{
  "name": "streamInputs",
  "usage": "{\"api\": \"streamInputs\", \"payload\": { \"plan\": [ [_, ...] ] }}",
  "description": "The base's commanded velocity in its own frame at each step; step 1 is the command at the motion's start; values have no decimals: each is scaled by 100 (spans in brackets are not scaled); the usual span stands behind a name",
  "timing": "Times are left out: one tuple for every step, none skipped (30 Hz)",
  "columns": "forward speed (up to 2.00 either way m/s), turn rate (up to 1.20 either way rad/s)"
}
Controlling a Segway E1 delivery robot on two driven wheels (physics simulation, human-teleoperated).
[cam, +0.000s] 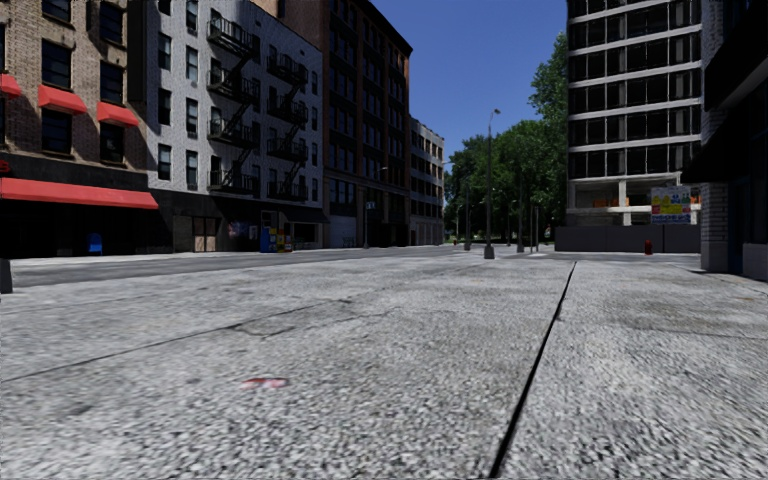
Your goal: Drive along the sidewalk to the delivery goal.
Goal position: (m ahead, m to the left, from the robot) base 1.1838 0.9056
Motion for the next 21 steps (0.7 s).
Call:
{"api": "streamInputs", "payload": {
  "plan": [
    [200, 31],
    [200, 35],
    [200, 35],
    [200, 37],
    [181, 39],
    [147, 40],
    [147, 40],
    [121, 44],
    [100, 48],
    [95, 54],
    [95, 54],
    [93, 57],
    [93, 58],
    [93, 58],
    [93, 58],
    [93, 58],
    [93, 58],
    [93, 58],
    [93, 58],
    [90, 58],
    [85, 58]
  ]
}}
